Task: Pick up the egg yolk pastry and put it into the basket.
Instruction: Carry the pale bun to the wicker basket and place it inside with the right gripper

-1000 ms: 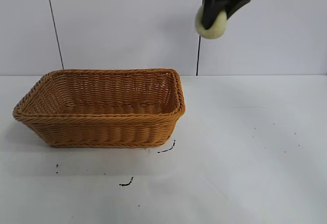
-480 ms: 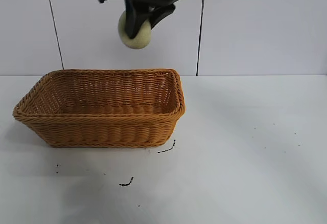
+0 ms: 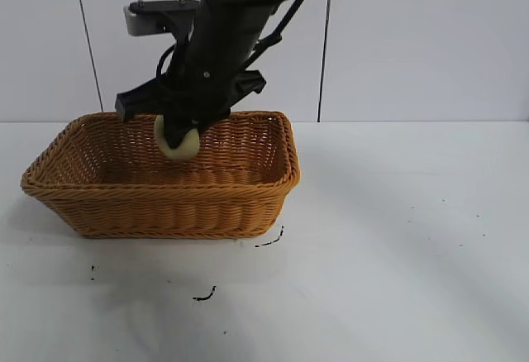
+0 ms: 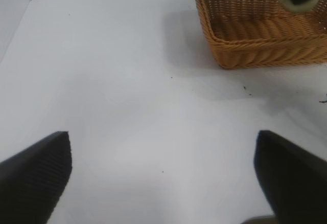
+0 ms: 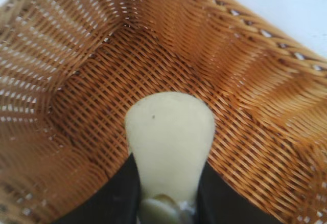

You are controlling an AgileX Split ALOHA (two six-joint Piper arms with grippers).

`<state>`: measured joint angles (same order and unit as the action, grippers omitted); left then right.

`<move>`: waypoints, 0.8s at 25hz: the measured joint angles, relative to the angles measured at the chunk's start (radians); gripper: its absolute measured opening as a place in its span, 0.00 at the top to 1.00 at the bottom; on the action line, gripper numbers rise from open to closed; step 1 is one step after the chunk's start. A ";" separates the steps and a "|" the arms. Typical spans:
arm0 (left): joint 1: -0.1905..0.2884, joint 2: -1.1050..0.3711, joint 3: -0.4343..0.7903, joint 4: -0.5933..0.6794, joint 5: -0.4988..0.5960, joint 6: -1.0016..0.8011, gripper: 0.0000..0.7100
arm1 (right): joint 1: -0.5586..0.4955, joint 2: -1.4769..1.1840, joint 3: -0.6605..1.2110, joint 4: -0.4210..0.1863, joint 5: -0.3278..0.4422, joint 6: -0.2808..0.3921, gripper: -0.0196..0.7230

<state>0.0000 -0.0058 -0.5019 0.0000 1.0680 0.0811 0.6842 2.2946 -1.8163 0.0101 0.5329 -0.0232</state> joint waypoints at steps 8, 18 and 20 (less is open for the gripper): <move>0.000 0.000 0.000 0.000 0.000 0.000 0.02 | 0.000 0.064 0.000 -0.001 -0.055 0.008 0.73; 0.000 0.000 0.000 0.000 0.000 0.000 0.02 | 0.000 0.066 0.000 -0.002 -0.045 0.010 0.16; 0.000 0.000 0.000 0.000 0.000 0.000 0.02 | 0.000 0.062 -0.005 -0.002 -0.012 0.011 0.11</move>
<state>0.0000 -0.0058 -0.5019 0.0000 1.0680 0.0811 0.6842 2.3567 -1.8218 0.0079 0.5206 -0.0119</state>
